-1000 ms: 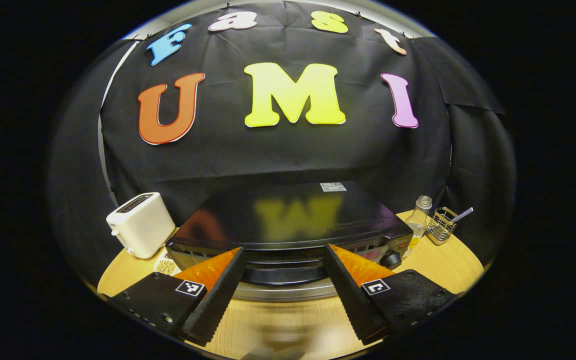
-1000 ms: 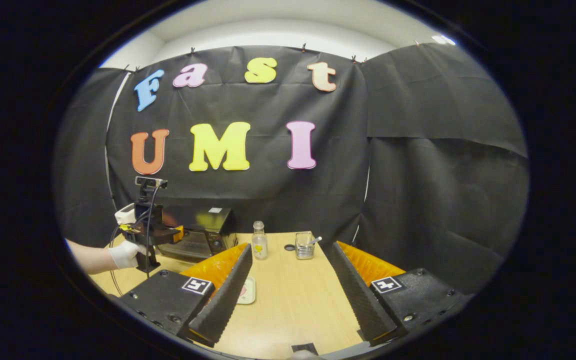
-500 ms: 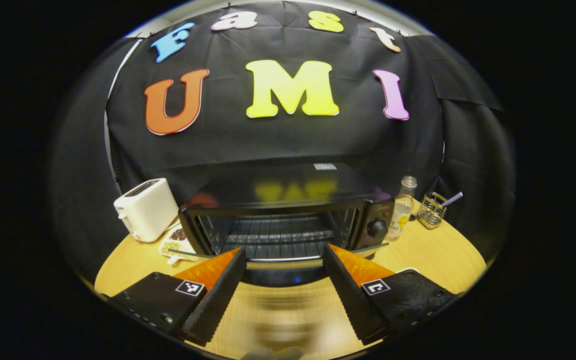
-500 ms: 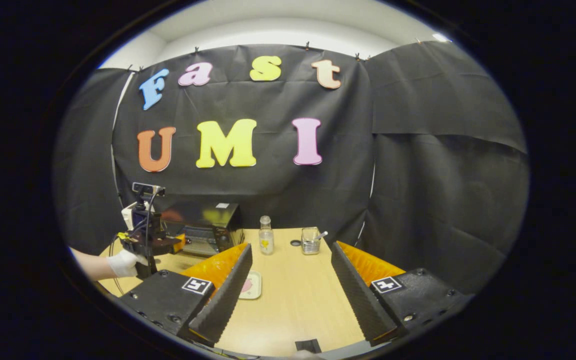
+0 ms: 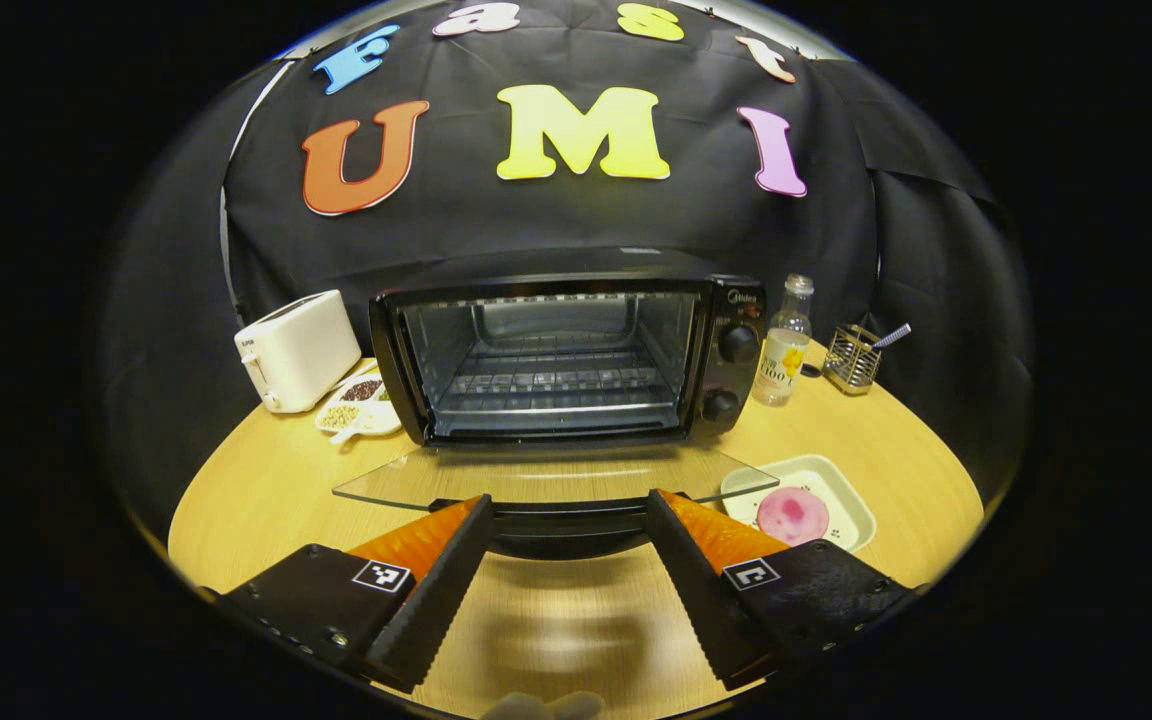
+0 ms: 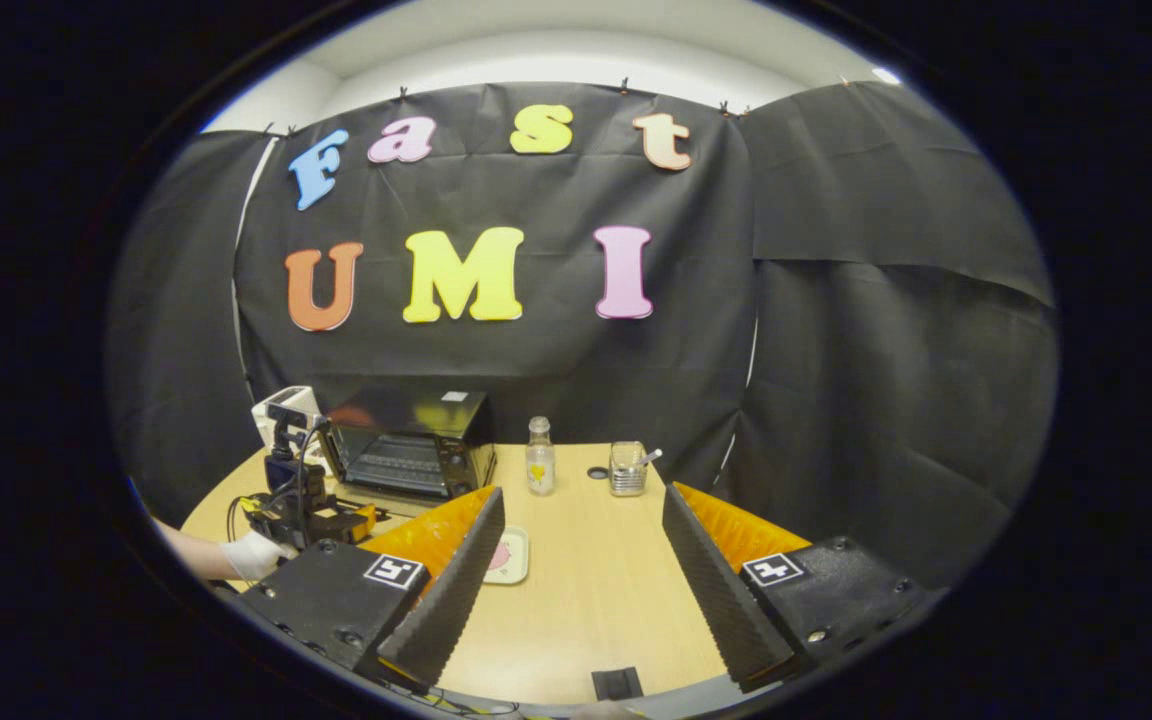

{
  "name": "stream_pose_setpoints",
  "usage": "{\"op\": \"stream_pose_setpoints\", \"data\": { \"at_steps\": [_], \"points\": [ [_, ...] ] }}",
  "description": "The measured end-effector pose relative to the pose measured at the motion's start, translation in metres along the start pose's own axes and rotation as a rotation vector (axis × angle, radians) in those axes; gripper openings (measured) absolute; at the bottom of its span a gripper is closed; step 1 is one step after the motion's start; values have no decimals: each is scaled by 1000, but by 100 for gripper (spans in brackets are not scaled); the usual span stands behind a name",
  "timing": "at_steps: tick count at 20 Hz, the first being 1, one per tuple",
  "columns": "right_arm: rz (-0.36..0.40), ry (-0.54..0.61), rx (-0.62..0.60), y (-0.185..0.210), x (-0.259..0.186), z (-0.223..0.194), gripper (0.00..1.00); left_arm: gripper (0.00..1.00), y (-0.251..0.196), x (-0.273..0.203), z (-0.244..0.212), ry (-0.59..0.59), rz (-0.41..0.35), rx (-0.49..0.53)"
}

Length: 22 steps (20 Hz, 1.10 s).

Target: Open the electric oven with the left hand, put the food in, and close the electric oven.

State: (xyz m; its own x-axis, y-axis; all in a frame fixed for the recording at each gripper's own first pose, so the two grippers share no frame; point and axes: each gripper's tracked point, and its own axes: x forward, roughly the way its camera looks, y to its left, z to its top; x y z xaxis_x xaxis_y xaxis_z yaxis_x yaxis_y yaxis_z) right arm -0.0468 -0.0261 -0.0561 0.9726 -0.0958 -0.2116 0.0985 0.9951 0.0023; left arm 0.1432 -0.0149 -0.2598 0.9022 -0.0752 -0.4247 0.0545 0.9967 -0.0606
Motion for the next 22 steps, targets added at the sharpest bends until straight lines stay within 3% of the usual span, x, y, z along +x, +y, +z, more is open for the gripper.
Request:
{"op": "stream_pose_setpoints", "data": {
  "at_steps": [1,2,8,10,17,20,22],
  "points": [
    [-2,4,-1,0,0,-2,100,98,0,1,-5,10,0,-2],
    [-4,7,-1,0,0,-3,96,97,0,1,-11,20,-1,-3],
    [-14,29,-10,1,2,-11,100,98,-1,8,-51,110,-6,8],
    [-15,37,-7,3,3,-14,96,97,-1,11,-62,139,-7,-1],
    [-3,68,-8,2,10,-26,96,95,-2,12,-63,151,2,-2],
    [10,85,-7,1,19,-36,100,97,1,5,-54,120,22,-8],
    [25,111,-19,1,34,-46,96,97,4,-8,-42,78,32,0]
  ]
}}
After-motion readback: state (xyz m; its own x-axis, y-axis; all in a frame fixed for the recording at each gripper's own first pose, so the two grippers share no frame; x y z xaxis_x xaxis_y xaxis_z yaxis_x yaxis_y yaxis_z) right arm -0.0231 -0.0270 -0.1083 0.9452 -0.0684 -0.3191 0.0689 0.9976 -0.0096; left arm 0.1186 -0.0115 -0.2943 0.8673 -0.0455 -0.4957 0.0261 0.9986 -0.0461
